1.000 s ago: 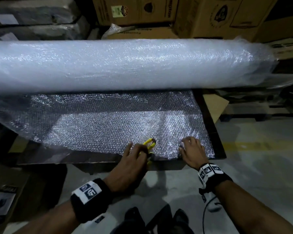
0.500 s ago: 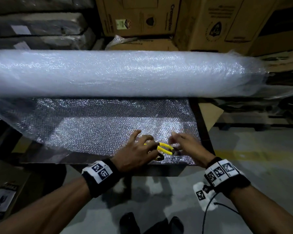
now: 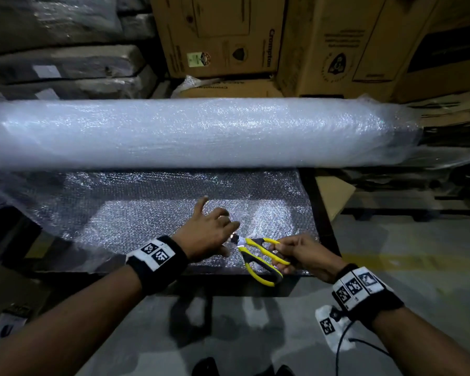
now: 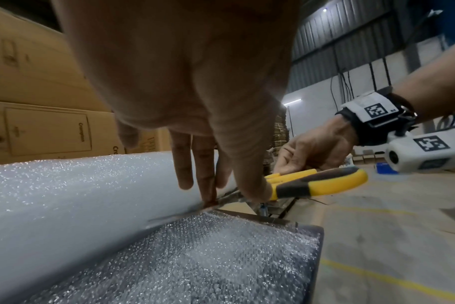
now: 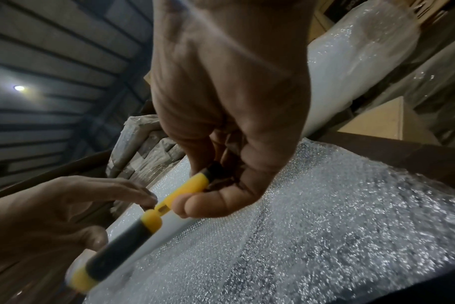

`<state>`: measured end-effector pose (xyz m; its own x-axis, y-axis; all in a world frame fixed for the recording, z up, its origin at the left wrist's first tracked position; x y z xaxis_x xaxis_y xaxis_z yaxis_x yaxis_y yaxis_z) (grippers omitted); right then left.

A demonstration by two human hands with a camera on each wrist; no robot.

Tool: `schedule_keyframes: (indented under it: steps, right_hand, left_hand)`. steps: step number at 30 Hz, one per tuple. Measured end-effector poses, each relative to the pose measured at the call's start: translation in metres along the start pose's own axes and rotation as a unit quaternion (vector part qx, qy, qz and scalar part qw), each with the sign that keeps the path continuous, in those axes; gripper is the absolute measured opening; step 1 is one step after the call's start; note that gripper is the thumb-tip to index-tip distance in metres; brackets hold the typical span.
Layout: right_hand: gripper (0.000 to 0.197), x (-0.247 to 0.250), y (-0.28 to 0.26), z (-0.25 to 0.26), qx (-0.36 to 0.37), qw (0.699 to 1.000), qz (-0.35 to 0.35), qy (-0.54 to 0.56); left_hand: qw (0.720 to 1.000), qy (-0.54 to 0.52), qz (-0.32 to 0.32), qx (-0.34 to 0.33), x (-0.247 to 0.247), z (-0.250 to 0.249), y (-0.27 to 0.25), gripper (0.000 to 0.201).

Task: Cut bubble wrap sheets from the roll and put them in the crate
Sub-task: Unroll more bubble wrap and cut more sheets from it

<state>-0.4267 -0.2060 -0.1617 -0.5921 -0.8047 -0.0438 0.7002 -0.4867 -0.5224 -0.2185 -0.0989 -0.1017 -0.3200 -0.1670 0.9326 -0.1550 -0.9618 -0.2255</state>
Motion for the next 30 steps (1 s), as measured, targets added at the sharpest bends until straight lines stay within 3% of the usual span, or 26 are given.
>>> schedule_keyframes:
  steps: [2,8,15,17,19,21,23,24,26,28,30]
  right_hand:
    - [0.024,0.0,0.001,0.004,0.013,1.0,0.008,-0.019]
    - [0.022,0.001,0.001,0.013,0.045,0.996,0.032,-0.063]
    - [0.019,0.009,-0.001,0.012,0.065,0.992,0.027,-0.107]
    - [0.016,0.013,0.001,0.011,0.1,0.986,0.006,-0.131]
    - [0.013,0.02,0.0,0.015,0.199,0.943,-0.087,-0.251]
    - [0.025,0.019,-0.008,0.021,0.323,0.851,-0.191,-0.369]
    - [0.033,0.005,-0.017,0.021,0.406,0.786,-0.173,-0.434]
    - [0.037,-0.003,-0.018,0.016,0.407,0.776,-0.139,-0.461]
    - [0.05,-0.014,-0.009,0.0,0.337,0.779,-0.091,-0.522]
    - [0.059,-0.014,0.003,-0.013,0.253,0.783,-0.091,-0.561]
    - [0.064,-0.015,0.009,-0.016,0.226,0.79,-0.1,-0.561]
  left_hand:
    - [1.0,-0.001,0.024,0.001,0.004,0.0,0.004,0.055]
    - [0.999,0.009,0.04,-0.021,0.013,-0.009,0.014,0.033]
    - [0.996,0.018,0.077,-0.033,0.019,-0.02,0.024,0.029]
    - [0.997,0.023,0.075,-0.022,0.02,-0.02,0.028,0.027]
    - [0.997,0.032,0.075,-0.011,0.02,-0.019,0.031,0.026]
    - [0.997,0.038,0.073,-0.002,0.022,-0.018,0.035,0.023]
    - [0.997,0.041,0.068,0.005,0.024,-0.017,0.038,0.021]
    - [0.997,0.042,0.066,0.007,0.024,-0.017,0.039,0.021]
    - [0.997,0.052,0.065,-0.001,0.025,-0.019,0.042,0.021]
    - [0.995,0.067,0.069,-0.014,0.026,-0.023,0.045,0.022]
    - [0.995,0.066,0.073,-0.026,0.028,-0.026,0.049,0.023]
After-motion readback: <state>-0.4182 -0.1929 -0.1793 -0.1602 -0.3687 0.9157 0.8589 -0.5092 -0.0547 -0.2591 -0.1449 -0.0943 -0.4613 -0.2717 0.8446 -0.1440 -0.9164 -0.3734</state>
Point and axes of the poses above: each hand's wrist, its own y-axis towards the middle knuckle, its own x-axis out of the back of the hand, z = x × y, the point moved 4 cm from there along y, towards the middle knuckle, and after that the axes turned 5 degrees about z, right-handed, at the moved point
